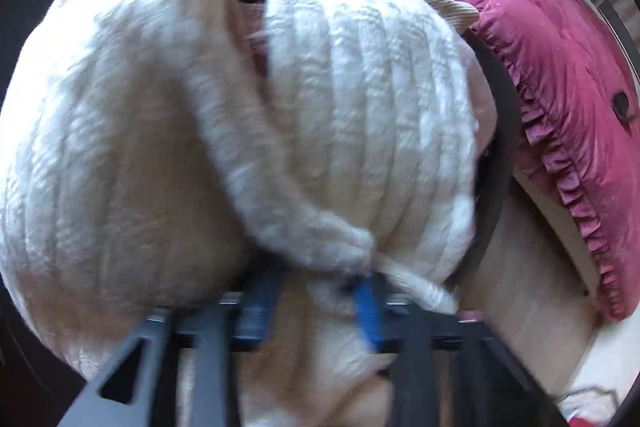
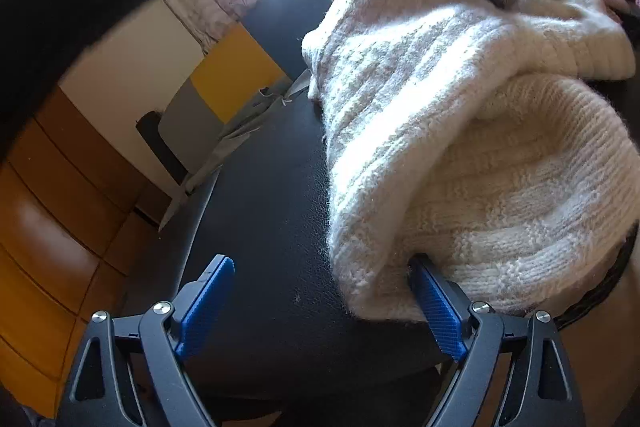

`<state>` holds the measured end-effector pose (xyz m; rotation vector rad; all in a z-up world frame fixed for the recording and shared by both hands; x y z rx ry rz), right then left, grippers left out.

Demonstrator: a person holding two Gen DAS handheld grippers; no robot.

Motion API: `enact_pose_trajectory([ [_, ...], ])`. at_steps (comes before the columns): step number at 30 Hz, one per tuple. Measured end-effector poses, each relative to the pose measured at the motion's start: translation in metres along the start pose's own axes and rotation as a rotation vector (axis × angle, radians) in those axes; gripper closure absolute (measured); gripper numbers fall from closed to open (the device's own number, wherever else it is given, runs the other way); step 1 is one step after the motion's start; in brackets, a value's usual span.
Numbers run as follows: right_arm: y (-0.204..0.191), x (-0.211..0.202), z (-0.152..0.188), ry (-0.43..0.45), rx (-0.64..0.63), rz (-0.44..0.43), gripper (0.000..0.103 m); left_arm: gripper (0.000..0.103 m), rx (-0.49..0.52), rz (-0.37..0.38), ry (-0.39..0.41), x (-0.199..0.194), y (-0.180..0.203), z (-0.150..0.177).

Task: Fold clothes

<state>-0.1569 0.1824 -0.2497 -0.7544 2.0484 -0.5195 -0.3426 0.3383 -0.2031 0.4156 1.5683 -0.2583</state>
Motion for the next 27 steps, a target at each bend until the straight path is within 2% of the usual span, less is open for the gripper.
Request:
enact_pose_trajectory([
  [3,-0.003,0.001,0.0,-0.003,-0.014,0.007,0.013,0.095,-0.024,0.08,0.103,-0.025,-0.024,0.029],
  [10,-0.007,-0.008,-0.004,-0.031,0.003,0.028,0.013,0.095,-0.079,0.267,0.342,-0.087,-0.08,0.097],
  [13,-0.004,-0.03,-0.015,0.011,0.008,0.055,0.013,0.095,-0.119,0.341,0.434,-0.117,-0.11,0.131],
  [15,-0.003,-0.047,-0.023,0.048,0.012,0.073,0.013,0.095,-0.169,0.372,0.49,-0.131,-0.141,0.166],
  [19,0.006,-0.073,-0.041,0.119,0.062,0.109,0.006,0.095,-0.275,0.384,0.523,-0.137,-0.196,0.229],
  [25,-0.003,-0.072,-0.04,0.09,0.077,0.158,0.006,0.095,-0.491,0.384,0.511,-0.095,-0.279,0.33],
  [27,-0.007,-0.069,-0.041,0.08,0.093,0.148,0.006,0.095,-0.571,0.379,0.504,-0.079,-0.304,0.366],
])
Point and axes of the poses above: each gripper's, at about its wrist camera, not at the fingertips, and x roughly the way its jaws point, y to its right, z to its underside, the point moved 7 cm from there along x, roughly the way its jaws point, and after that the axes turned 9 degrees about -y, right-handed, at the moved point
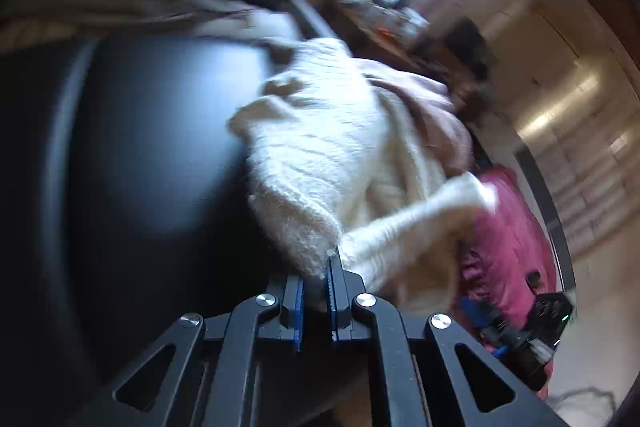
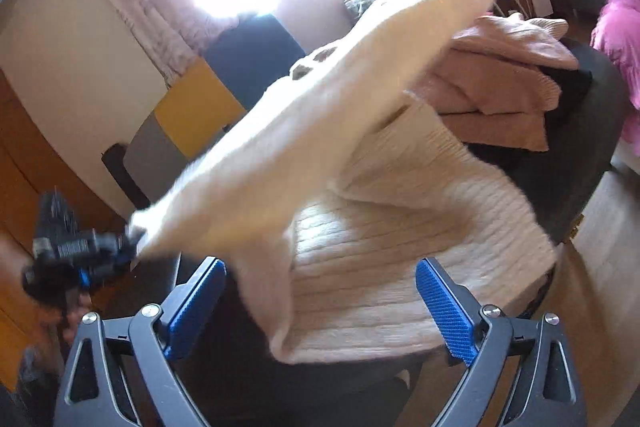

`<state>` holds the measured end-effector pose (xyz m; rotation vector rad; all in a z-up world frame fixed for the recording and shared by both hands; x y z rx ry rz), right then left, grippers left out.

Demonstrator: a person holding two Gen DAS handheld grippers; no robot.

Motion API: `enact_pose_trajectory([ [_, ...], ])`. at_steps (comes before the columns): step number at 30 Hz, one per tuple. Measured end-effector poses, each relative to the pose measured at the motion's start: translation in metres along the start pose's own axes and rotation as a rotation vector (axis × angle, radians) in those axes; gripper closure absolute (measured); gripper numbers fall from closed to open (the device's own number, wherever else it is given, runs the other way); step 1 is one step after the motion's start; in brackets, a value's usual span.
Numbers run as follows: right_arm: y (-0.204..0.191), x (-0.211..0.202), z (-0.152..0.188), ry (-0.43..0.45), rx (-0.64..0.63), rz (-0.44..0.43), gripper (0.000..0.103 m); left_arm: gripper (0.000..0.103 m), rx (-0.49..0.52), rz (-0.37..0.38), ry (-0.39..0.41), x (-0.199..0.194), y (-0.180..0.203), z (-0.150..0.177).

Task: Fold clothes

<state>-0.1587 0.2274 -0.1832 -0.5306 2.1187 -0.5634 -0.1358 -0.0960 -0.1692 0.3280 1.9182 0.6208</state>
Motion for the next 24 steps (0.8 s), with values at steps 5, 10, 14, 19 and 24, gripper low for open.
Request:
enact_pose_trajectory([
  [5,-0.019,0.015,0.002,-0.036,0.005,0.012,0.006,0.097,-0.192,-0.041,0.048,-0.037,-0.089,0.025],
  [10,-0.064,0.046,0.021,-0.121,-0.191,0.108,0.004,0.088,-0.331,-0.103,0.101,-0.079,-0.155,0.057],
  [14,-0.087,0.083,0.057,-0.226,-0.382,0.253,0.004,0.083,-0.315,-0.061,0.051,-0.054,-0.13,0.056],
  [19,-0.098,0.106,0.093,-0.304,-0.47,0.329,0.0,0.071,-0.295,-0.008,-0.01,-0.024,-0.099,0.056],
  [24,-0.111,0.12,0.126,-0.382,-0.554,0.357,0.0,0.059,-0.274,0.045,-0.072,0.006,-0.068,0.055],
])
Point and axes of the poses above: each gripper's, at about its wrist camera, not at the fingertips, and x roughly the way its jaws point, y to its right, z to its underside, the point moved 7 cm from there along x, roughly the way its jaws point, and after that the axes turned 9 degrees about -y, right-handed, at the moved point
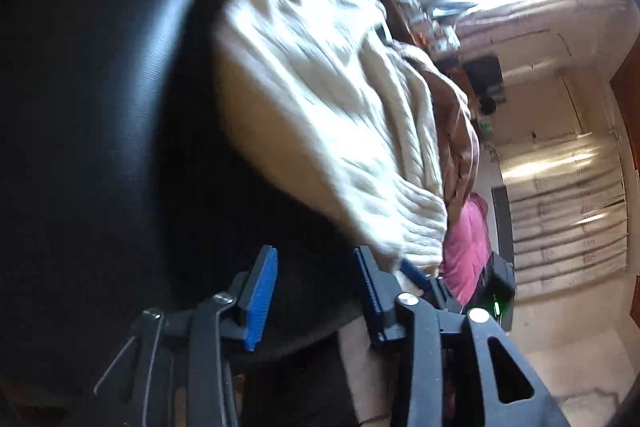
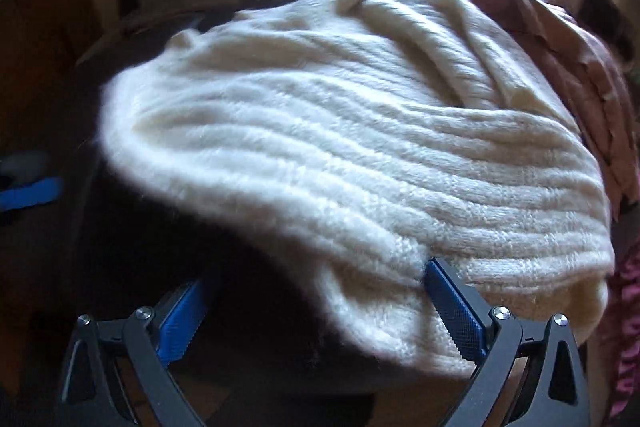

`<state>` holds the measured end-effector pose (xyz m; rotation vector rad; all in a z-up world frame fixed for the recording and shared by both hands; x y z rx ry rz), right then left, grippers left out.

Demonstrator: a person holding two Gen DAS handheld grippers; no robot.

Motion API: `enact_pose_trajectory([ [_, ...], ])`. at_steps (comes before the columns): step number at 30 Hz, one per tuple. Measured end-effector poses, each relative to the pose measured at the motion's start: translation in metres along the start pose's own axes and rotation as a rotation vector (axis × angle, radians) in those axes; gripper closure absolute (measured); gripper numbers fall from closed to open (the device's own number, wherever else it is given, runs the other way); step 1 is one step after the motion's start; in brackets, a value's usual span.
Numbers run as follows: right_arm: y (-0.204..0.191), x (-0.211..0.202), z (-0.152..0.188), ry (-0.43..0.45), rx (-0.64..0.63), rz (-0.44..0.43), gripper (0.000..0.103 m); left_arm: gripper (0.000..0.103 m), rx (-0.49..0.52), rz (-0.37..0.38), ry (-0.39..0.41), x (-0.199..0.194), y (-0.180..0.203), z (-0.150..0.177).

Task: Fold clothes

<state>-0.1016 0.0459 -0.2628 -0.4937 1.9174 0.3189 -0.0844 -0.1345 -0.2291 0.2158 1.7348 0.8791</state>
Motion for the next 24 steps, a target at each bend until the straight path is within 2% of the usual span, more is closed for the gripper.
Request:
enact_pose_trajectory([
  [4,-0.032,-0.014,0.022,-0.027,-0.083,-0.212,0.0,0.054,0.017,0.034,-0.055,0.025,0.023,0.005],
  [6,-0.038,-0.012,0.027,-0.033,-0.138,-0.201,0.0,0.054,0.024,0.049,-0.081,0.037,0.034,0.007],
  [8,-0.04,-0.013,0.033,-0.034,-0.154,-0.21,0.0,0.054,-0.013,-0.016,-0.067,0.043,0.033,-0.001],
  [10,-0.037,-0.017,0.038,-0.038,-0.155,-0.23,0.0,0.06,-0.04,-0.076,-0.036,0.043,0.027,-0.009],
  [12,-0.031,-0.02,0.041,-0.044,-0.14,-0.245,0.0,0.072,-0.014,-0.134,-0.001,0.041,0.026,-0.014],
  [13,-0.028,-0.021,0.041,-0.048,-0.129,-0.254,0.0,0.08,0.015,-0.16,0.015,0.041,0.029,-0.015],
  [14,-0.024,-0.026,0.041,-0.047,-0.118,-0.262,0.0,0.083,0.056,-0.185,0.032,0.04,0.033,-0.015],
  [15,-0.019,-0.03,0.041,-0.042,-0.107,-0.266,0.0,0.092,0.095,-0.209,0.049,0.039,0.036,-0.015],
  [17,-0.002,-0.05,0.034,0.025,-0.09,-0.237,0.001,0.096,0.156,-0.23,0.076,0.034,0.04,-0.013],
  [19,0.022,-0.068,0.023,0.099,-0.069,-0.164,0.0,0.097,0.215,-0.248,0.103,0.028,0.044,-0.012],
  [20,0.034,-0.071,0.018,0.115,-0.05,-0.134,0.0,0.097,0.216,-0.23,0.104,0.019,0.039,-0.012],
  [22,0.059,-0.069,0.011,0.114,0.001,-0.069,0.0,0.097,0.218,-0.195,0.106,0.002,0.03,-0.012],
  [24,0.08,-0.053,0.007,0.06,0.061,-0.015,0.0,0.097,0.221,-0.159,0.107,-0.015,0.02,-0.012],
])
Point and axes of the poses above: each gripper's, at about its wrist camera, not at the fingertips, and x roughly the way its jaws point, y to its right, z to its underside, the point moved 7 cm from there along x, roughly the way its jaws point, and after that the axes turned 9 degrees about -y, right-handed, at the moved point
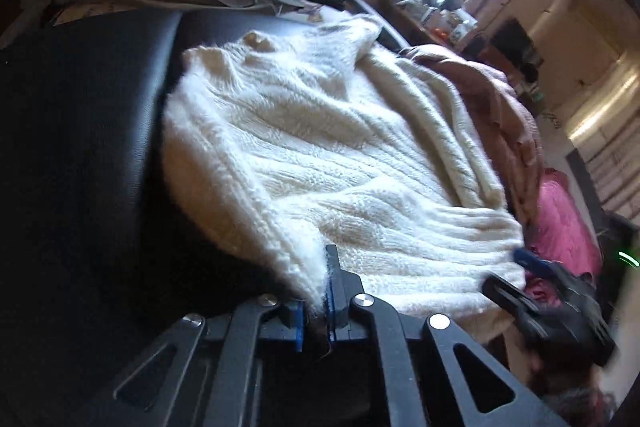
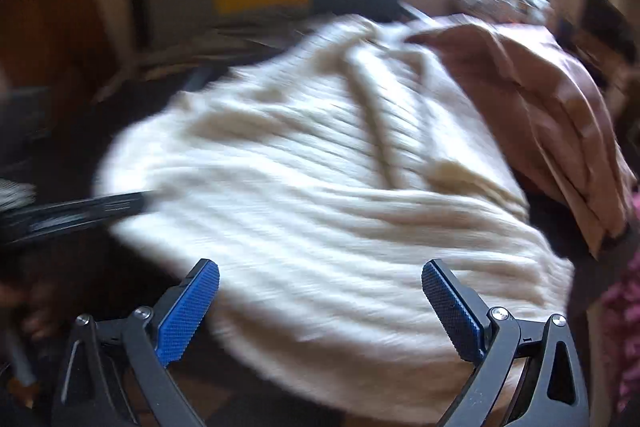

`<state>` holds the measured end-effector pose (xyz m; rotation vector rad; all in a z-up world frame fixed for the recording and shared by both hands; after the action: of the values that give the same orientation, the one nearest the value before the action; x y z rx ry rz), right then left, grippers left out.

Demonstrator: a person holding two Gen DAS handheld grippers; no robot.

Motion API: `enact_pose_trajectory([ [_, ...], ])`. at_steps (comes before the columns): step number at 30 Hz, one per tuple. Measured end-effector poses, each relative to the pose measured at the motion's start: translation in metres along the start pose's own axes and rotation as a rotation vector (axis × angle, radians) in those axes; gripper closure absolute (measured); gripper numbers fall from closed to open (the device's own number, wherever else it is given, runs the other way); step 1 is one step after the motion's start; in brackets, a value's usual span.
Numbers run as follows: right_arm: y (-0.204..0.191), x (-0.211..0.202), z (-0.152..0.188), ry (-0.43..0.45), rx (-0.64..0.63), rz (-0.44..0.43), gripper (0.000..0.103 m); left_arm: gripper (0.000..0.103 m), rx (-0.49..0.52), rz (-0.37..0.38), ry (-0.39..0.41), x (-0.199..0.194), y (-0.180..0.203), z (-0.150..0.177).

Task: Fold clothes

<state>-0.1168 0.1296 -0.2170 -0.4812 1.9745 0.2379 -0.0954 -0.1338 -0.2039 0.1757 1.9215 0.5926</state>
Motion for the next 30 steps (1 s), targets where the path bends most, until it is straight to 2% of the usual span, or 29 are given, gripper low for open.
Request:
enact_pose_trajectory([
  [1,0.007,0.016,0.002,-0.065,0.036,0.016,0.0,0.097,0.0,0.018,0.003,-0.008,-0.006,0.0],
  [3,0.008,0.04,0.012,-0.2,0.074,-0.014,0.0,0.097,0.0,0.053,0.008,-0.023,-0.018,0.001],
  [4,-0.003,0.041,0.018,-0.216,0.071,-0.065,0.0,0.097,-0.001,0.069,0.012,-0.031,-0.025,0.001],
  [5,-0.02,0.036,0.021,-0.209,0.045,-0.132,0.0,0.098,-0.012,0.06,0.018,-0.041,-0.038,-0.003],
  [8,-0.086,0.016,0.036,-0.24,-0.03,-0.425,0.0,0.098,-0.046,0.032,0.038,-0.07,-0.079,-0.014],
  [10,-0.137,0.005,0.051,-0.287,-0.06,-0.657,0.0,0.097,-0.066,0.048,0.034,-0.073,-0.087,-0.007],
  [12,-0.173,0.001,0.063,-0.328,-0.101,-0.763,0.0,0.095,-0.085,0.064,0.03,-0.077,-0.096,0.0],
  [14,-0.203,-0.003,0.074,-0.368,-0.15,-0.826,0.0,0.094,-0.105,0.08,0.026,-0.08,-0.104,0.007],
  [16,-0.213,-0.012,0.073,-0.355,-0.202,-0.832,0.0,0.093,-0.125,0.095,0.022,-0.083,-0.112,0.014],
  [18,-0.2,-0.025,0.063,-0.296,-0.22,-0.794,0.0,0.09,-0.144,0.111,0.018,-0.087,-0.12,0.021],
  [19,-0.193,-0.031,0.057,-0.266,-0.224,-0.774,0.0,0.085,-0.154,0.119,0.016,-0.089,-0.125,0.024],
  [21,-0.167,-0.038,0.04,-0.188,-0.179,-0.724,0.0,0.083,-0.174,0.135,0.012,-0.092,-0.133,0.031],
  [23,-0.131,-0.039,0.023,-0.109,-0.11,-0.619,0.0,0.078,-0.193,0.151,0.008,-0.096,-0.141,0.038],
  [26,-0.08,-0.022,0.014,-0.074,-0.023,-0.427,0.0,0.064,-0.222,0.176,0.001,-0.1,-0.152,0.048],
  [28,-0.053,-0.006,0.013,-0.083,0.033,-0.346,0.0,0.059,-0.203,0.219,-0.033,-0.069,-0.124,0.061],
  [30,-0.037,0.01,0.005,-0.092,0.071,-0.3,0.0,0.052,-0.203,0.254,-0.03,-0.053,-0.104,0.062],
])
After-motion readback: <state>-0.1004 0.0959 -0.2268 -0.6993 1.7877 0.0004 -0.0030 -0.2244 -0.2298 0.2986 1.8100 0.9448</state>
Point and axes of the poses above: each gripper's, at about its wrist camera, not at the fingertips, and x roughly the way its jaws point, y to its right, z to its underside, the point moved 7 cm from there along x, roughly the way its jaws point, and after that the axes turned 9 degrees about -y, right-handed, at the moved point
